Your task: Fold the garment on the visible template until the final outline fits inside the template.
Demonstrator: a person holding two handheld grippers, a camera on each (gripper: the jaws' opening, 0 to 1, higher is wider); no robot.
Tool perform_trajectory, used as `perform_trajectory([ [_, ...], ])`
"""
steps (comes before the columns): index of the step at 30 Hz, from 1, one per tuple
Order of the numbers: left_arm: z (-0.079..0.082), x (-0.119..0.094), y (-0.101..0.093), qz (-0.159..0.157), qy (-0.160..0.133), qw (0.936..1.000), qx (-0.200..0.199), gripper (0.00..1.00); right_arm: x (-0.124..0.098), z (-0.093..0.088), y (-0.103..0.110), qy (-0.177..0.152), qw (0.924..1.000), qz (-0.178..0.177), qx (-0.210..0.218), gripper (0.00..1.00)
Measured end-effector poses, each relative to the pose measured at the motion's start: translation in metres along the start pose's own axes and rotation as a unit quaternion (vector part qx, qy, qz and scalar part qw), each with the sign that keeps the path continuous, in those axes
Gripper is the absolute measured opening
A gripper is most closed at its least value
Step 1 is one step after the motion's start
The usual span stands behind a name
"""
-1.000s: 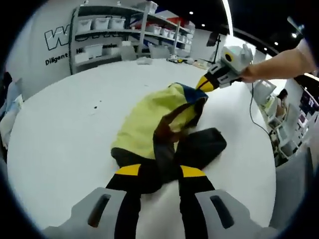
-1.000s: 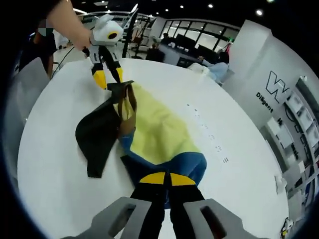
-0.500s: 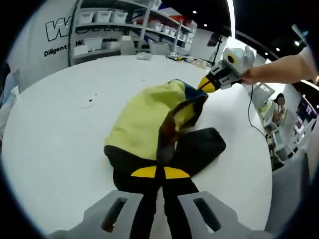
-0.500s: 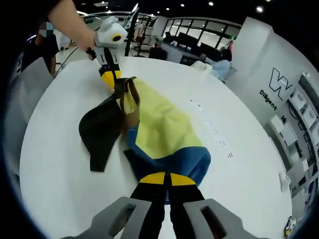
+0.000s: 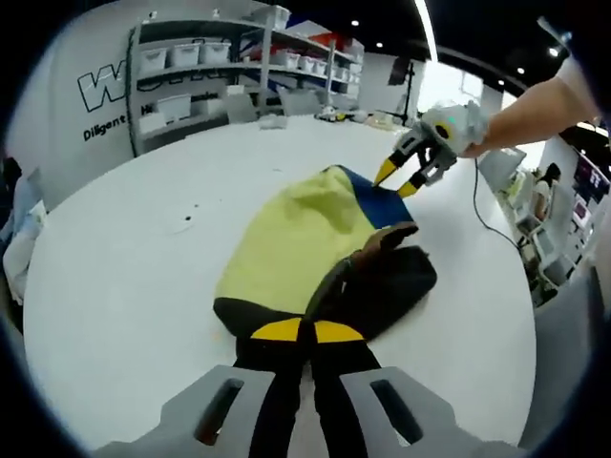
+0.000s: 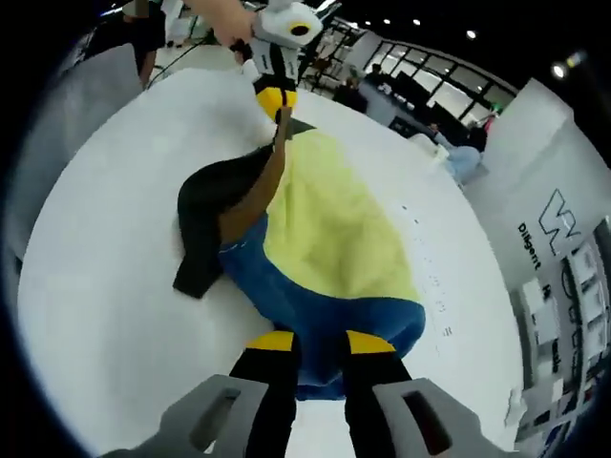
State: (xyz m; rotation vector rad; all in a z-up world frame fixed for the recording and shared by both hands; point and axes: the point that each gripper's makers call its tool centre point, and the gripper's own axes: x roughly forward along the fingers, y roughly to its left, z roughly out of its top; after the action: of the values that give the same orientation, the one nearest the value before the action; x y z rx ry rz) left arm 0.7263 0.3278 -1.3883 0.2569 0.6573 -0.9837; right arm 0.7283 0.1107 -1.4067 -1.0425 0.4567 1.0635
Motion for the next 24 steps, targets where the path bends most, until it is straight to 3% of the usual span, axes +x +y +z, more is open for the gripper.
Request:
perform_trajectory([
  [4,0.000,0.000,0.002,0.004,-0.001,1.0000,-0.001,0.00,0.007,0.004,0.012,0.003,0.9983,0.009,-0.057,0.11],
  [7,0.000,-0.002,0.002,0.006,-0.001,1.0000,0.000,0.00,0.008,0.005,0.014,-0.003,0.9985,0.008,-0.055,0.00],
  [10,0.000,-0.004,0.001,0.005,-0.001,1.0000,0.004,0.00,0.009,0.005,0.015,-0.006,0.9988,0.012,-0.047,0.00],
  [13,-0.001,-0.008,0.001,0.007,0.006,0.9994,0.033,0.00,0.004,0.008,0.011,-0.015,0.9997,0.009,-0.019,0.00],
  [14,-0.001,-0.009,0.001,0.010,0.010,0.9981,0.059,0.00,0.001,0.011,0.008,-0.026,0.9996,0.007,0.008,0.00],
  [16,-0.002,-0.012,-0.005,0.005,0.018,0.9960,0.087,0.00,-0.005,0.011,0.005,-0.027,0.9996,0.005,0.008,0.00],
  [24,-0.004,-0.027,-0.021,-0.009,0.032,0.9879,0.152,0.00,-0.032,0.022,0.003,-0.063,0.9943,0.020,0.084,0.00],
])
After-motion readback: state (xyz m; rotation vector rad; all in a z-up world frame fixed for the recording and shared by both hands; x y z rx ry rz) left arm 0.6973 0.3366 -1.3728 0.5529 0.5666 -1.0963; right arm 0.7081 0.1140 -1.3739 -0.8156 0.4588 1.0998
